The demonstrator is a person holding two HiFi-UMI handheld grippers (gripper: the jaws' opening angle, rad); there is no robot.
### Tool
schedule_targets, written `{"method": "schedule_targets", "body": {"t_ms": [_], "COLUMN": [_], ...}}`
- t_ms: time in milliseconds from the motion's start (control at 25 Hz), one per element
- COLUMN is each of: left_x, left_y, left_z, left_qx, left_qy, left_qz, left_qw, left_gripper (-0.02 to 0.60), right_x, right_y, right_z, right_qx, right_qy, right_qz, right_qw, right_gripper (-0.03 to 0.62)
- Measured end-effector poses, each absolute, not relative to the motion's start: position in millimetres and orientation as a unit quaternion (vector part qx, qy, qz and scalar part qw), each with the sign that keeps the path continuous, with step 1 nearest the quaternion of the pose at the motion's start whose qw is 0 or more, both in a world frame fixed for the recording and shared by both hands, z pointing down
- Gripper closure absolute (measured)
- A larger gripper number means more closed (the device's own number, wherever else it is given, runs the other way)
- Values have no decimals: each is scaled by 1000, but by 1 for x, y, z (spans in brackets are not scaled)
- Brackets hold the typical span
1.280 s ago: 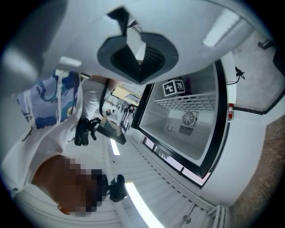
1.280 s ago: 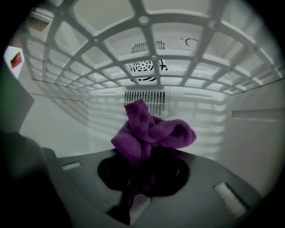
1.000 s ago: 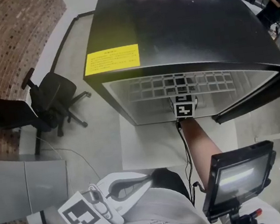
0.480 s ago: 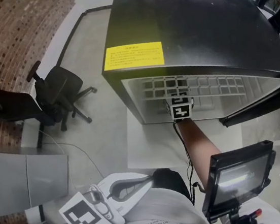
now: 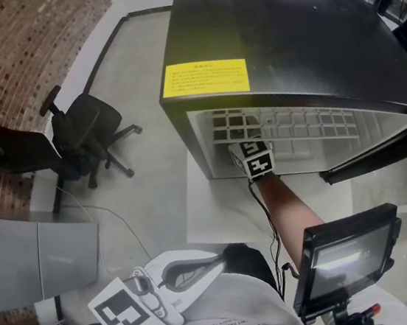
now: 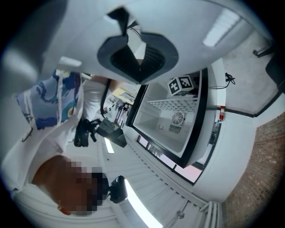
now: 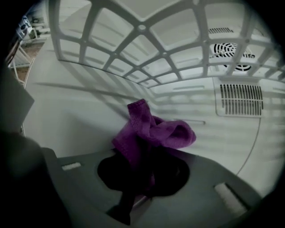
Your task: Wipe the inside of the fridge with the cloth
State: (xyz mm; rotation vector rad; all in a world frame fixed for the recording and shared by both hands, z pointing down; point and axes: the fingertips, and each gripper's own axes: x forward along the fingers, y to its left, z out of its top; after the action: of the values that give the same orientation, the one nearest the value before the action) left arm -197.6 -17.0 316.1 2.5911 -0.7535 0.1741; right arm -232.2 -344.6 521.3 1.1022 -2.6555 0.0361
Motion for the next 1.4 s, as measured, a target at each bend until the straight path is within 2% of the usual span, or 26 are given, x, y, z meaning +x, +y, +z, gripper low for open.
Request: {"method": "schedule_targets", "body": {"t_ms": [1040, 1240, 1400], "left_x": [-201, -198, -192], "left_y": [60, 73, 76], "left_z": [314, 317, 315], "left_qx": [947, 950, 955], "left_qy": [-230, -217, -201], "left_qz": [53, 55, 52], "left_qw": [218, 217, 210], "left_gripper": [575, 575, 575], "right_x": [-225, -204, -161], "right_y": [-210, -196, -206], "right_z": [551, 543, 527], "right_qx": [362, 381, 430], "right_qy": [-918, -912, -890], "right_qz": [69, 64, 50], "right_qw": [146, 141, 144], "right_gripper": [516, 516, 516]}}
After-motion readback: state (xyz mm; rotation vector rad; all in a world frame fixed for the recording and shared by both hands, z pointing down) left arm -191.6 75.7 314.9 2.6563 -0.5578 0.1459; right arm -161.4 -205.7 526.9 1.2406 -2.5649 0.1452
